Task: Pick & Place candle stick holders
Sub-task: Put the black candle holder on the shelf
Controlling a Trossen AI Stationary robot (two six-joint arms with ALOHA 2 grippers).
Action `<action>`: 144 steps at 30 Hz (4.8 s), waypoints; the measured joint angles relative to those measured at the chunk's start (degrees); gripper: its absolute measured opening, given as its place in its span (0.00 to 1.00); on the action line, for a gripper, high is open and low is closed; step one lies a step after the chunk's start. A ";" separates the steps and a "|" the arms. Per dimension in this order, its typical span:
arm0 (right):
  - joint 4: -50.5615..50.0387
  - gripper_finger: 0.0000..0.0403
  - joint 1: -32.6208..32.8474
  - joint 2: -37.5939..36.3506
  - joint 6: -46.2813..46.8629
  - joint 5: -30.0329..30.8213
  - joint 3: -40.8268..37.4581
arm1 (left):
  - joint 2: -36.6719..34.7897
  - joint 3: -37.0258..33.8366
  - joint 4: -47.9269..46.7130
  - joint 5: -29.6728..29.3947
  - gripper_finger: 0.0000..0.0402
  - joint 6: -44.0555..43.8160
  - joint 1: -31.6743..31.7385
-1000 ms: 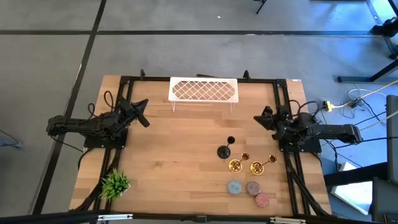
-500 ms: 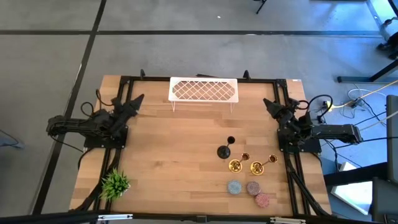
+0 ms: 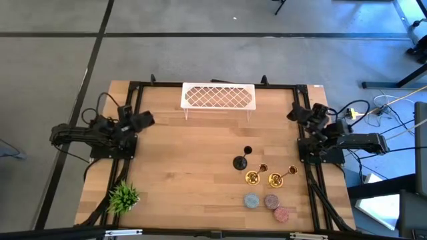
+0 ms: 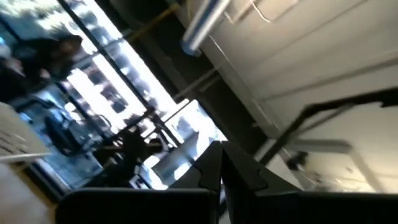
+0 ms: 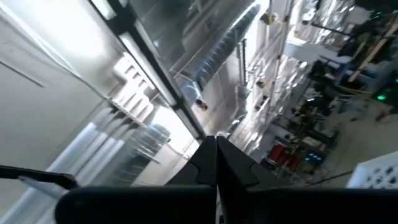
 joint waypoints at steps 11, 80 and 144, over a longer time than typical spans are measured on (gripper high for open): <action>1.33 0.00 0.00 0.50 1.14 -6.27 2.06 | 16.51 17.13 -6.80 5.22 0.01 16.35 -2.32; -130.68 0.45 28.67 50.85 24.71 -34.56 81.48 | 36.48 32.14 -23.11 7.74 0.01 15.32 -0.41; -114.37 0.42 62.55 89.26 77.72 -0.21 67.43 | 39.67 32.12 -20.88 7.21 0.01 11.84 2.32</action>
